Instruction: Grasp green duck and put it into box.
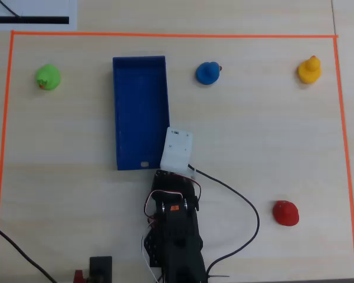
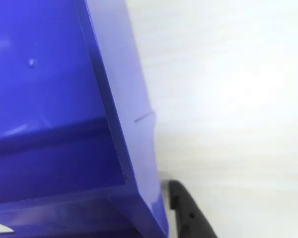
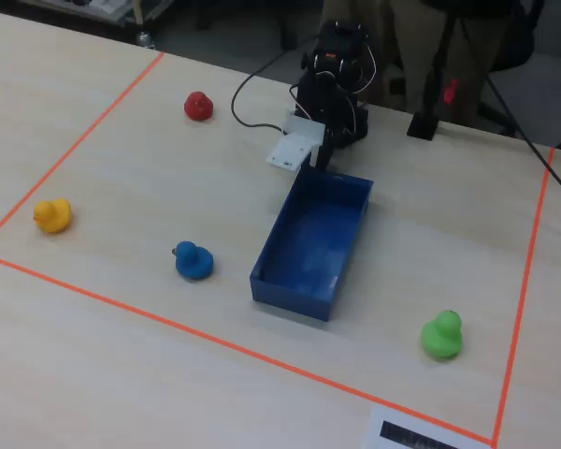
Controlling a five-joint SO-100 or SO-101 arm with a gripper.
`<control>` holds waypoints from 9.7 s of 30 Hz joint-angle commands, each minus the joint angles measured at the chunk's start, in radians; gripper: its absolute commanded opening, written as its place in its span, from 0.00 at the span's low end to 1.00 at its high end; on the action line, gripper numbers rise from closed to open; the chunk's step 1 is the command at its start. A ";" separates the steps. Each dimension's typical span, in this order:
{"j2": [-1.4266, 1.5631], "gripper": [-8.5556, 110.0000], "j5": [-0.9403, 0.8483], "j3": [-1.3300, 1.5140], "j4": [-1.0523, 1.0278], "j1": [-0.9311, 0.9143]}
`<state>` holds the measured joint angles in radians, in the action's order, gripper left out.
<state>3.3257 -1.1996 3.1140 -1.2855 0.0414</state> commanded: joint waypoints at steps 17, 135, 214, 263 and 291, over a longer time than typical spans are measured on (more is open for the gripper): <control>-0.014 0.08 0.009 -0.003 -0.017 -0.006; -1.740 0.11 0.215 -1.773 0.383 0.509; -1.836 0.32 -0.554 -1.012 1.786 0.505; -2.448 0.32 -0.499 -1.654 1.753 0.535; -2.488 0.07 -0.471 -1.729 1.629 0.531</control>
<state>0.7900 -1.6950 1.4312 0.3605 0.5890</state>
